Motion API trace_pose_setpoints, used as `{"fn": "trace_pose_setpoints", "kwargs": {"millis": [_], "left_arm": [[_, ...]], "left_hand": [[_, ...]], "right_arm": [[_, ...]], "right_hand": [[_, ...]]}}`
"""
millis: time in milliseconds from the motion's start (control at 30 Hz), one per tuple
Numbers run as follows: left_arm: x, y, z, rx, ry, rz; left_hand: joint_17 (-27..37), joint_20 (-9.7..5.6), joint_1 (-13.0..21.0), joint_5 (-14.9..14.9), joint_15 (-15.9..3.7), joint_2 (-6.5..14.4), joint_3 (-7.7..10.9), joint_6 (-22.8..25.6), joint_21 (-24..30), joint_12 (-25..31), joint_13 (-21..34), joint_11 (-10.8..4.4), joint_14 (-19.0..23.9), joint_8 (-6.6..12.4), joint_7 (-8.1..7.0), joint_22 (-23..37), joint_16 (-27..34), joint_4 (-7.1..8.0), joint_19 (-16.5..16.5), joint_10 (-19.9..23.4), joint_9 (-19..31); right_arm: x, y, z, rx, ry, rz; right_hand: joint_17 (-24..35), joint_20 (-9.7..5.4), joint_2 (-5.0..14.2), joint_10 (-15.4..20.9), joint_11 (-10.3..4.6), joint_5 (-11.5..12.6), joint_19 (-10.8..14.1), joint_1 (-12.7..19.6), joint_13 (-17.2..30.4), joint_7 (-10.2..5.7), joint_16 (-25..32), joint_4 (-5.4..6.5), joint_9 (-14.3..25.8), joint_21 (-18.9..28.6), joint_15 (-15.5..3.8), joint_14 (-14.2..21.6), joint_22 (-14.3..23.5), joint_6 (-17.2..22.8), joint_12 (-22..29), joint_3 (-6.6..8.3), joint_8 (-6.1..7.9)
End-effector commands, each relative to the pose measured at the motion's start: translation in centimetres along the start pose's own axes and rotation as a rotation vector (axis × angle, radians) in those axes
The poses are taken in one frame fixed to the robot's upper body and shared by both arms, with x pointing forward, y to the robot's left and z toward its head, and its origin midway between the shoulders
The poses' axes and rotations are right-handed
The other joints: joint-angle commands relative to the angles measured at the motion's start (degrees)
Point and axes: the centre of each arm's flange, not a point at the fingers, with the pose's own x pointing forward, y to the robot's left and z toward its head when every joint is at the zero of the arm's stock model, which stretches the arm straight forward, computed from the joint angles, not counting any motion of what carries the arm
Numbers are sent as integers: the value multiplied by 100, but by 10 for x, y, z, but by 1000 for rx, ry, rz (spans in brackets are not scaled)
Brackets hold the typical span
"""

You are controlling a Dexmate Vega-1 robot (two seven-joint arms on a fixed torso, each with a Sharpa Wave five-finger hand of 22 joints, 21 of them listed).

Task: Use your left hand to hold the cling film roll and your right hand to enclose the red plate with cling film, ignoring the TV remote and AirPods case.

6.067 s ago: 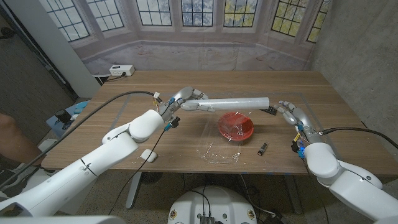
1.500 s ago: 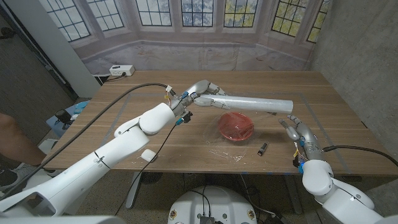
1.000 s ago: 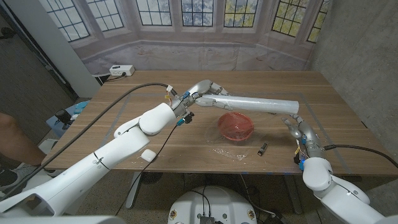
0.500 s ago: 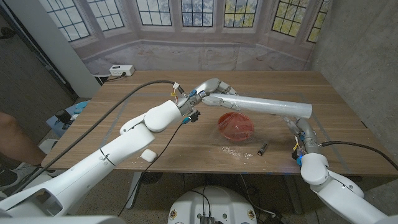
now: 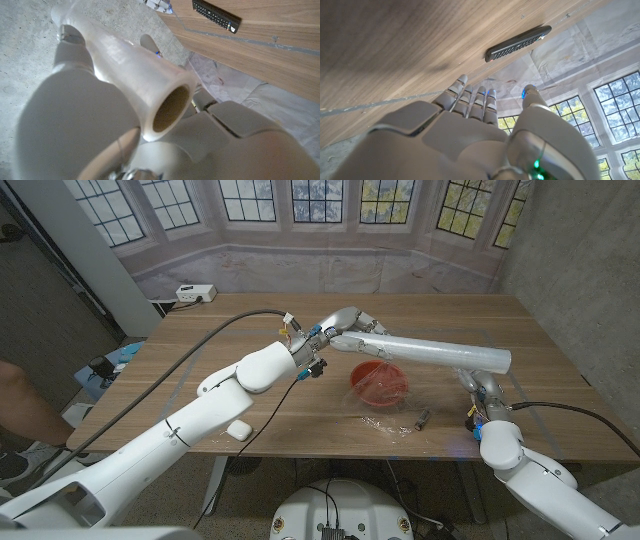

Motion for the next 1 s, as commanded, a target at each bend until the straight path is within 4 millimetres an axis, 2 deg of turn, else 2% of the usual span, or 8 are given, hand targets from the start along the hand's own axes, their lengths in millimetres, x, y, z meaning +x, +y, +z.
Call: {"fn": "trace_pose_setpoints", "kwargs": {"millis": [33,1000], "left_arm": [[-11,17,-16,48,48,73],[7,27,-44,123,42,88]], "left_hand": [[21,-3,1828,40,13,1872,-3,38,-1,3,15,-11,19,27,1,9,7,-5,25,44,32],[16,-15,1835,37,7,1872,-1,28,3,-5,12,-4,3,21,-1,10,-3,-10,35,39,32]], "right_arm": [[-2,3,5,1,0,14],[1,20,1,49,2,40]], "right_hand": [[8,-132,10,21,10,24,61,58,19,4,-7,7,17,-5,-362,52,5,37,-7,34,11],[11,-139,11,21,8,23,66,53,20,3,-8,14,18,-8,-364,54,6,40,-10,32,11]]}}
